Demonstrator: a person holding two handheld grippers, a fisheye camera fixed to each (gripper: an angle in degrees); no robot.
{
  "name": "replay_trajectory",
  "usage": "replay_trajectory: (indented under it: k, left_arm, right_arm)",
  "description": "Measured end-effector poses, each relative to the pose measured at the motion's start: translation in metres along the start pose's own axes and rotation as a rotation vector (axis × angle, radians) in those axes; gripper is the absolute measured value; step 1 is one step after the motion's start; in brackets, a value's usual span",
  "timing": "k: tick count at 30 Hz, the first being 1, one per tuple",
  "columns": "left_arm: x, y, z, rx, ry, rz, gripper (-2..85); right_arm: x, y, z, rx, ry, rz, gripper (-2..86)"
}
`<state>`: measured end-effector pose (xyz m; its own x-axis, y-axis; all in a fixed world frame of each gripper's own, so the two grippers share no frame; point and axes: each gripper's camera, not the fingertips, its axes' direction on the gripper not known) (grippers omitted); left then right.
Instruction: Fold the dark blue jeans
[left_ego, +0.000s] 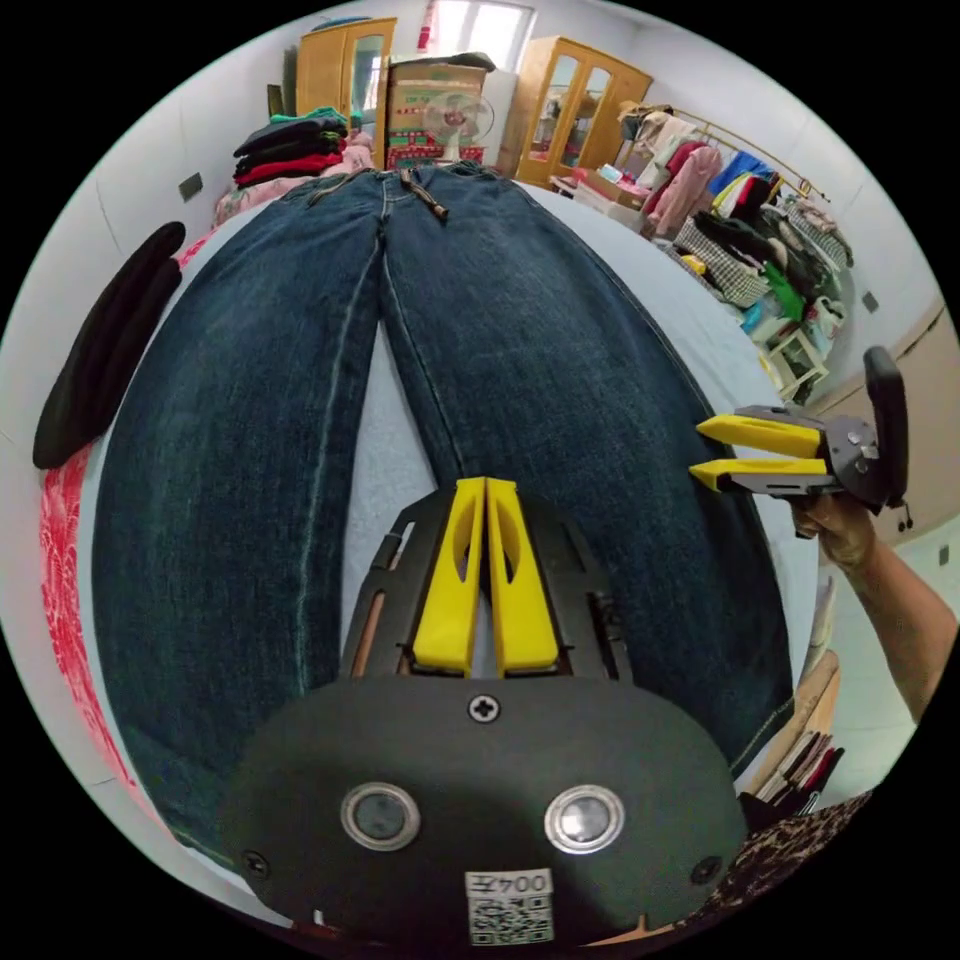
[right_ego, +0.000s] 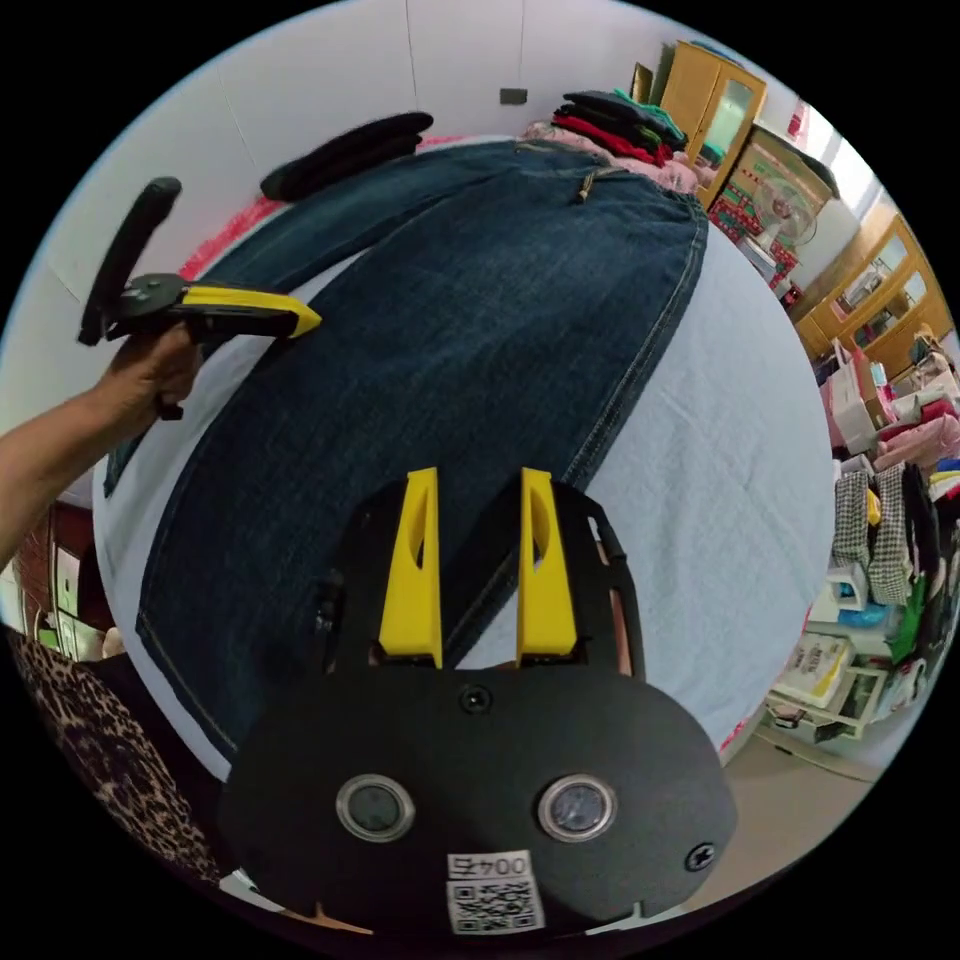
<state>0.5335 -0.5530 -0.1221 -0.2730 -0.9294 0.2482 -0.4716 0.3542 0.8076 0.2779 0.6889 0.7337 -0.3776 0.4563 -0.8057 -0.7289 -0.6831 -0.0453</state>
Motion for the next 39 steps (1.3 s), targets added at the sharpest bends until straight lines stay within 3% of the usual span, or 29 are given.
replay_trajectory:
  k: [5, 13, 18, 19, 27, 29, 34, 39]
  left_arm:
    - [0.000, 0.001, 0.003, 0.045, 0.048, -0.018, 0.3]
    - [0.006, -0.005, -0.002, 0.008, 0.069, -0.051, 0.5]
    - [0.033, 0.037, -0.029, 0.015, 0.186, -0.019, 0.8]
    - [0.045, 0.054, -0.031, -0.012, 0.211, -0.008, 0.6]
    - [0.119, 0.142, -0.005, -0.222, 0.247, 0.083, 0.1]
    - [0.129, 0.145, -0.003, -0.152, 0.200, 0.123, 0.1]
    - [0.140, 0.134, 0.011, -0.176, 0.211, 0.185, 0.1]
    - [0.147, 0.130, 0.025, -0.164, 0.226, 0.175, 0.1]
  right_arm:
    - [0.007, 0.025, -0.015, 0.026, -0.069, 0.080, 10.0]
    - [-0.080, 0.073, -0.064, -0.197, -0.130, 0.098, 10.9]
    - [-0.138, 0.108, -0.061, -0.416, -0.185, 0.128, 7.8]
    - [-0.144, 0.110, -0.068, -0.374, -0.149, 0.150, 6.5]
    - [-0.136, 0.088, -0.083, -0.473, -0.170, 0.191, 3.9]
    - [-0.129, 0.086, -0.088, -0.475, -0.208, 0.191, 3.6]
    - [-0.099, 0.081, -0.098, -0.534, -0.358, 0.338, 2.7]
    - [-0.116, 0.071, -0.119, -0.552, -0.222, 0.187, 1.8]
